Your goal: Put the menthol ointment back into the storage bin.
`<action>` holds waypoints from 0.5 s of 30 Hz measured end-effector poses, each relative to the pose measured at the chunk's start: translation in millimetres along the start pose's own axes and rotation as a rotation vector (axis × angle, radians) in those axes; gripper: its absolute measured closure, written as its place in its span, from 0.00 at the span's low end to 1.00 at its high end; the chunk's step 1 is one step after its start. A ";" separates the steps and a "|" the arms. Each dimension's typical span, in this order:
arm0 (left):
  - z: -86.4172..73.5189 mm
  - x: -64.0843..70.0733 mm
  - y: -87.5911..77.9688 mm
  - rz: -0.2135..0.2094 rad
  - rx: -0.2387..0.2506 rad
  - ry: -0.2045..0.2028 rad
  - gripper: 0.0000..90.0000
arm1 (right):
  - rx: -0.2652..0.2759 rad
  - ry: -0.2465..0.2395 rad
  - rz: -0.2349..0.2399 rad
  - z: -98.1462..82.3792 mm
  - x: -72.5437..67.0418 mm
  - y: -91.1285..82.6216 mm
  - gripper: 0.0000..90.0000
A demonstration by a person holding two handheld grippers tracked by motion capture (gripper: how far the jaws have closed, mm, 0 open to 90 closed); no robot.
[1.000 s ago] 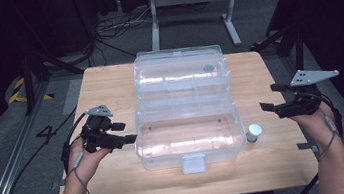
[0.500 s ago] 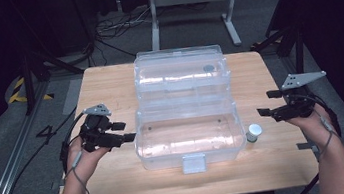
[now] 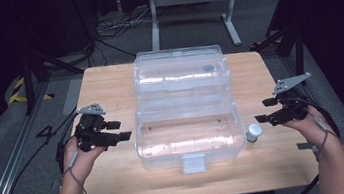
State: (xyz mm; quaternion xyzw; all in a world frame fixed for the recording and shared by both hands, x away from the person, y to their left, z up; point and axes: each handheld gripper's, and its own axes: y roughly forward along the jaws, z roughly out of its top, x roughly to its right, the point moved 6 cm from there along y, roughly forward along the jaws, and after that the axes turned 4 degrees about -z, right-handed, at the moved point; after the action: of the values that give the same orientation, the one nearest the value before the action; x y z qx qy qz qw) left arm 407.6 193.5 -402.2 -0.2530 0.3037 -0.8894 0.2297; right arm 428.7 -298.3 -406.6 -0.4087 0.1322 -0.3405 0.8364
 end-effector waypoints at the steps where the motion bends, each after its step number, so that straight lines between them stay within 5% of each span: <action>1: -0.4 -0.6 -0.2 0.001 -0.001 -0.003 0.39 | -0.012 -0.001 0.003 -0.9 -0.3 1.5 0.32; 15: -1.8 -3.6 -1.9 0.013 0.002 -0.011 0.38 | -0.115 -0.019 0.030 -8.5 -4.6 20.6 0.32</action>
State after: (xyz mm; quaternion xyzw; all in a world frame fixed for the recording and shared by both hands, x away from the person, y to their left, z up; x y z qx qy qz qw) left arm 408.8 197.6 -403.4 -0.2557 0.3032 -0.8867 0.2375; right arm 430.6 -291.4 -428.1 -0.4573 0.1498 -0.3157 0.8178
